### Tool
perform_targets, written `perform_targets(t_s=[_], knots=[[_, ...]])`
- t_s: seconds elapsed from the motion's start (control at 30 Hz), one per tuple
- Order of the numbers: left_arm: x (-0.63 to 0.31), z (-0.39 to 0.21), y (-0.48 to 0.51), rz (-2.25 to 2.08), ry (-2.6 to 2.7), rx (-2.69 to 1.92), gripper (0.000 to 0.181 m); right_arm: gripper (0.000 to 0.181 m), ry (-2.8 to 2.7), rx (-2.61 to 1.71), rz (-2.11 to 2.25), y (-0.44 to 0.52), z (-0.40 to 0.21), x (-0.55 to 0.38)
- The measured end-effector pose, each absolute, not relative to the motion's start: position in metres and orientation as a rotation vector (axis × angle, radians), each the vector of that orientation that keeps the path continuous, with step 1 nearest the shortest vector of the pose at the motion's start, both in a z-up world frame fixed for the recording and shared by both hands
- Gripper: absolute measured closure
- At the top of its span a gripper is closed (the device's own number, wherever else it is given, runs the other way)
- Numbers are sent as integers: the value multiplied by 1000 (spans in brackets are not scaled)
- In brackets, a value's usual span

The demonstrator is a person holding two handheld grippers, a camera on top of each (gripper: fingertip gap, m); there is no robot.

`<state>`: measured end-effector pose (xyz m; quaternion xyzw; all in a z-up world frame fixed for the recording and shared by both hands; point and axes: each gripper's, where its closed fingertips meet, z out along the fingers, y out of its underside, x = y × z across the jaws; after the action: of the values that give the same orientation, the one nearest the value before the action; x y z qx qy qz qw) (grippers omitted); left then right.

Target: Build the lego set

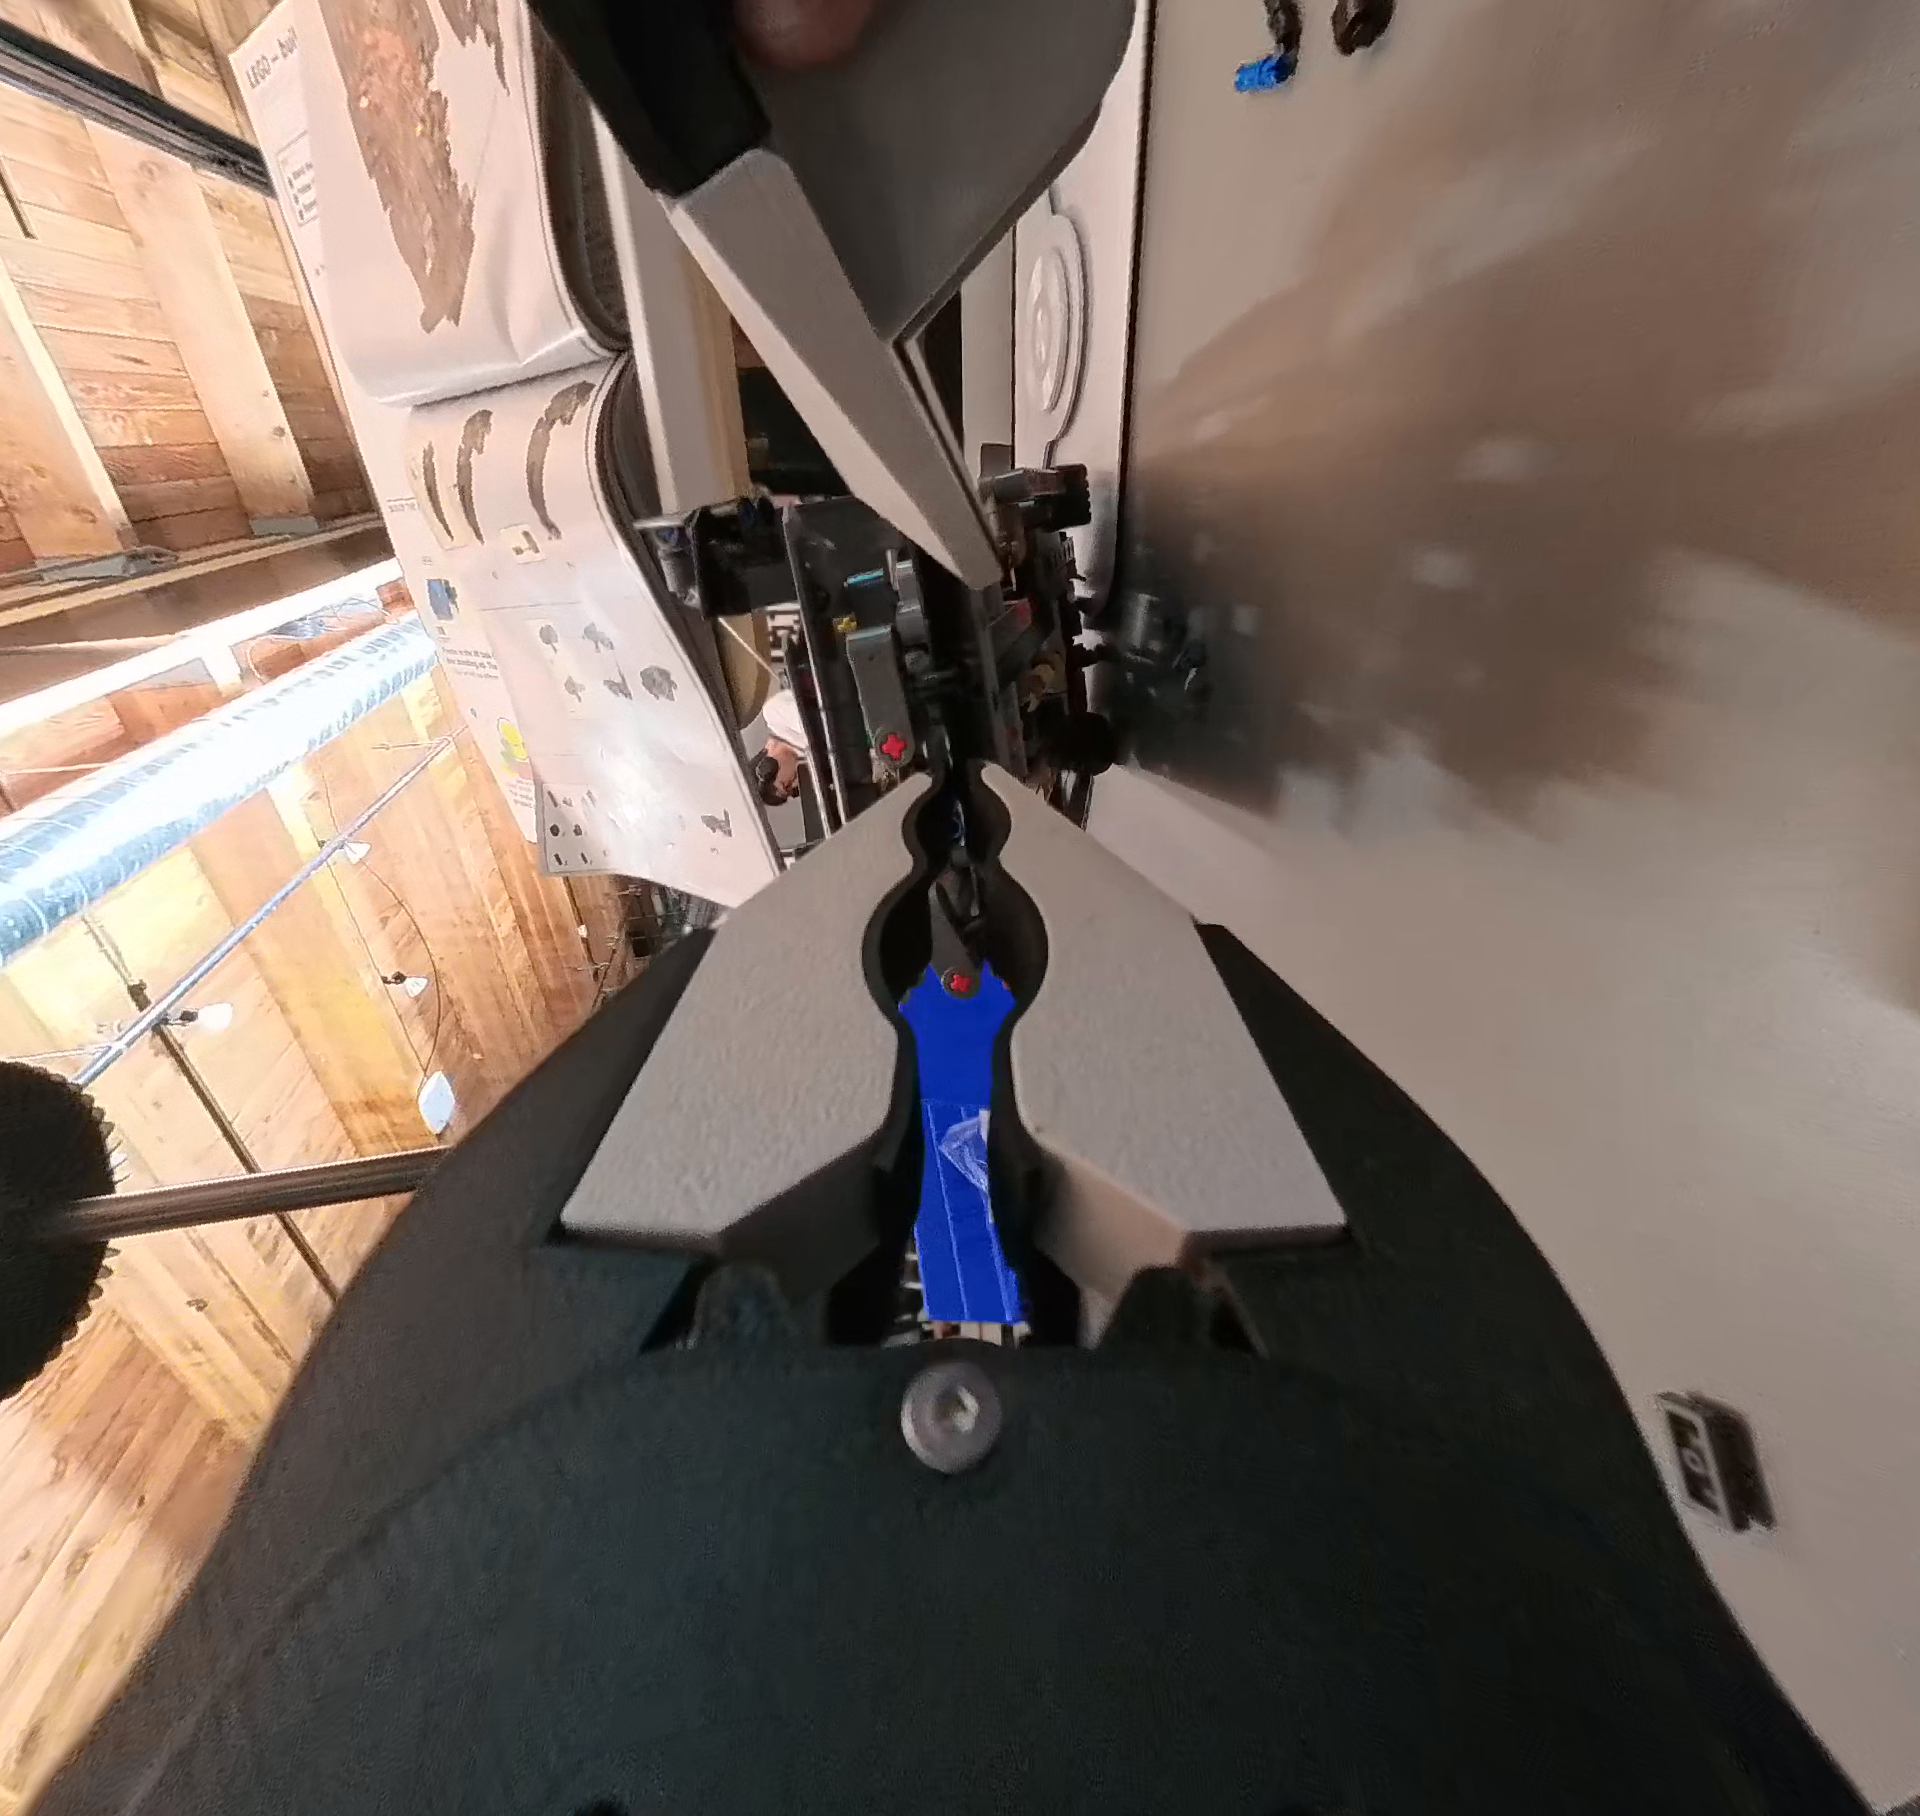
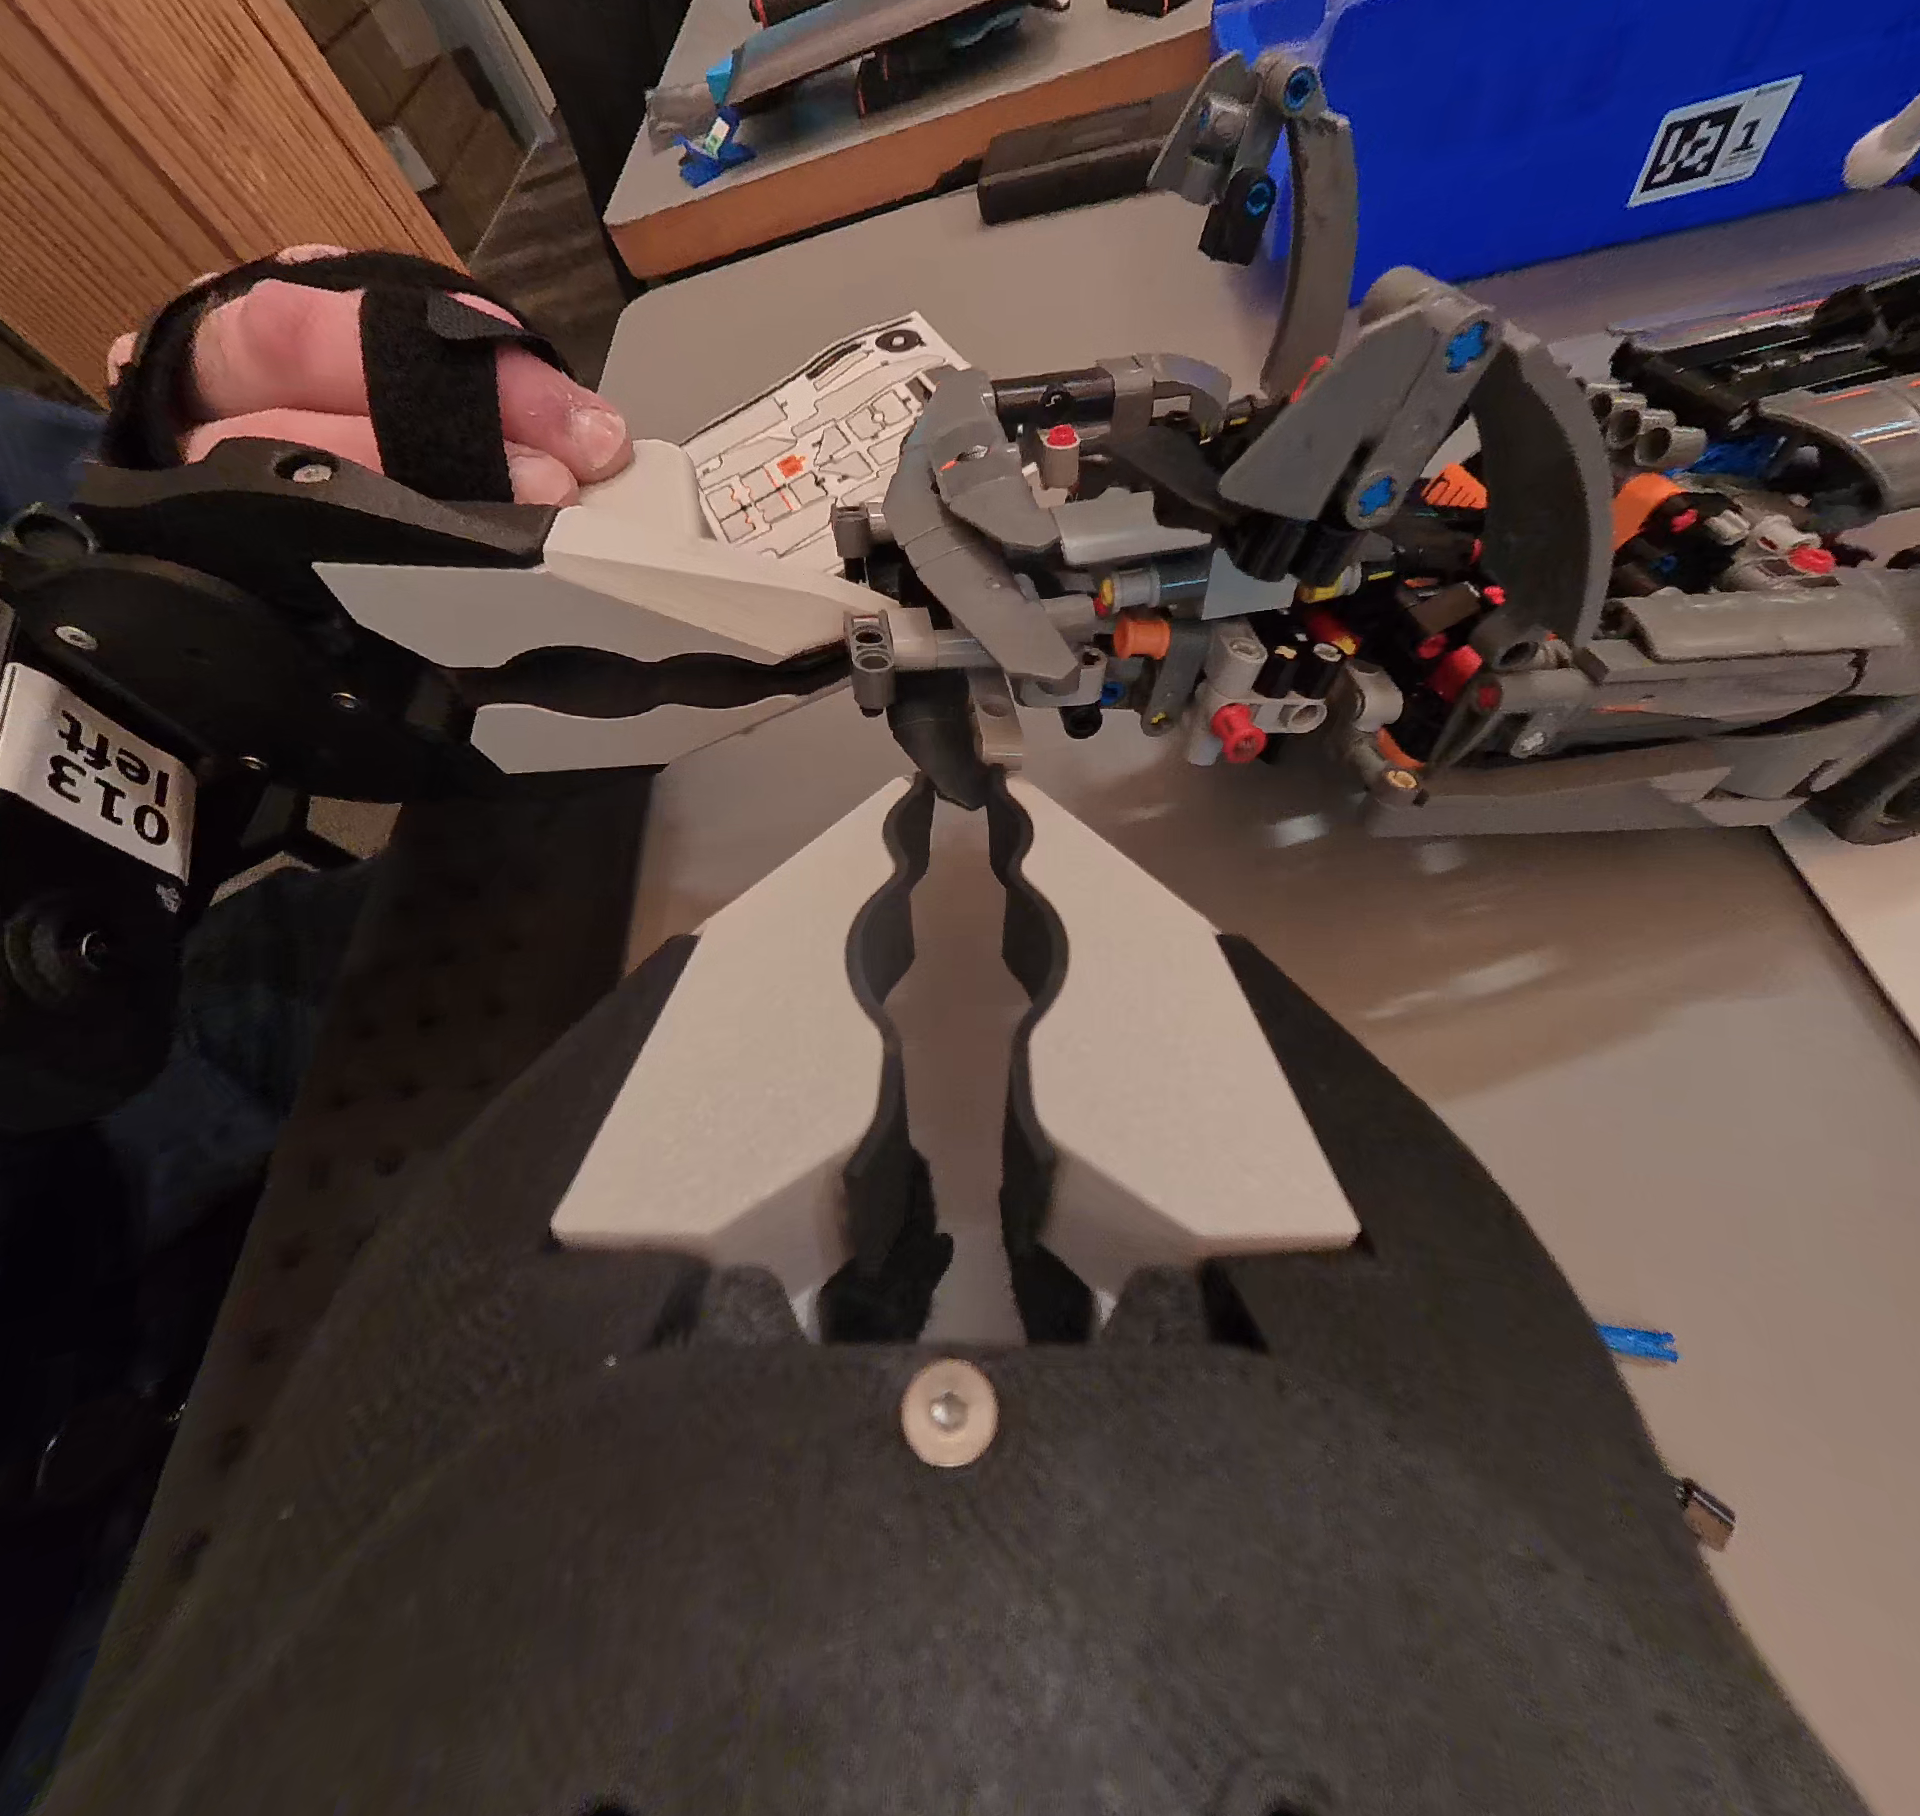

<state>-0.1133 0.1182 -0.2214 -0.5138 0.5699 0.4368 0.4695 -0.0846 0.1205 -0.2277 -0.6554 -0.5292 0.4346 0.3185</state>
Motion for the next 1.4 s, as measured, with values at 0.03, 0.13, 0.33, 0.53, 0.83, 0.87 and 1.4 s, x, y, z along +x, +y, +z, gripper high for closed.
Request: perform_targets(t_s=[0.03, 0.13, 0.33, 0.53, 0.83, 0.87, 1.4], knots=[[-115, -221, 118, 1065, 1389, -1270, 181, 172, -1382, -1713, 1145, 121, -225, -85], [-118, -218, 117, 1050, 1376, -1275, 181, 166, -1343, -1688, 1173, 124, -214, -79], [-131, -201, 112, 940, 1287, -1306, 181, 161, -1299, -1718, 1156, 134, -209, -58], [-146, -196, 109, 848, 1216, -1343, 181, 162, -1307, -1730, 1122, 135, -207, -47], [-168, -188, 114, 791, 1110, -1352, 181, 165, -1279, -1772, 1090, 145, -210, -32], [-171, -187, 114, 783, 1097, -1354, 181, 165, -1278, -1774, 1093, 145, -210, -32], [-219, -176, 124, 598, 876, -1426, 181, 165, -1278, -1786, 1120, 138, -209, -38]])
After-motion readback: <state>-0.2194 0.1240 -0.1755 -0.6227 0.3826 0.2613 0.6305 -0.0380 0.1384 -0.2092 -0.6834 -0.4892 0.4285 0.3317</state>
